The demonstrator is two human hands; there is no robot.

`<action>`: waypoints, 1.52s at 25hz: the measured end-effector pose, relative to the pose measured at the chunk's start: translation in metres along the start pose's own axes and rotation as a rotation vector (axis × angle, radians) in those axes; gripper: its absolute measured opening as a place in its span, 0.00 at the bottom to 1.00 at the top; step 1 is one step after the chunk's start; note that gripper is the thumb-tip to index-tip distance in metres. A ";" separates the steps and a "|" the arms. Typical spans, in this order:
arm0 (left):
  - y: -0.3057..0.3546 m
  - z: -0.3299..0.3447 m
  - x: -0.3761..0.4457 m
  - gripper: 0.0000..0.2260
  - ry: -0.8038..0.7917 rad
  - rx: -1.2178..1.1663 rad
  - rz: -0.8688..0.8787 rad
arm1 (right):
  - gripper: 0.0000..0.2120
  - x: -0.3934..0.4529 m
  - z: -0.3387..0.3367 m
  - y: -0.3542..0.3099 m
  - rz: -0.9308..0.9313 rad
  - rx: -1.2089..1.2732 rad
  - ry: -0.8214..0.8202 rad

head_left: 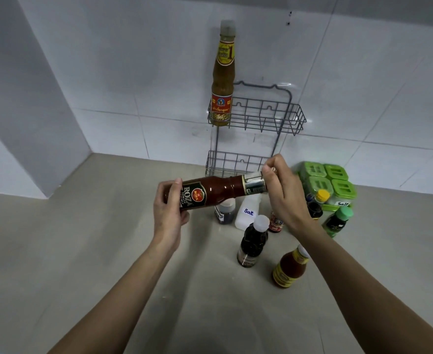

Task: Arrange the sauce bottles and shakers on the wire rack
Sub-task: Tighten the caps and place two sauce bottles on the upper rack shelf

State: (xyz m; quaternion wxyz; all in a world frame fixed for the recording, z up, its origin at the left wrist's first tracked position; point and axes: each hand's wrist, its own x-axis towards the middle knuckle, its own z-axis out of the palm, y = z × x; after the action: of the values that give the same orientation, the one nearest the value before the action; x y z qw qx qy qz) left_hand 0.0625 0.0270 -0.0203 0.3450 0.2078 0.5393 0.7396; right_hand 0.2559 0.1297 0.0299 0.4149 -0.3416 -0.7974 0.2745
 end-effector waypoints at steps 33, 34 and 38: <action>0.017 0.013 0.003 0.13 0.031 -0.036 -0.061 | 0.18 0.012 -0.004 -0.015 -0.166 -0.107 0.079; 0.019 0.014 0.000 0.12 0.033 -0.023 -0.033 | 0.19 0.013 -0.005 -0.013 -0.134 -0.096 0.090; 0.022 0.020 -0.006 0.08 0.067 0.012 0.083 | 0.25 0.015 -0.006 -0.021 0.177 -0.045 0.084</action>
State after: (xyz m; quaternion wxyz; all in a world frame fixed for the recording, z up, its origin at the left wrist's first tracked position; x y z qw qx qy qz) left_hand 0.0739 0.0317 0.0073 0.2944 0.2072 0.5460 0.7565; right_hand 0.2481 0.1295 0.0554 0.4144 -0.4312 -0.7519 0.2774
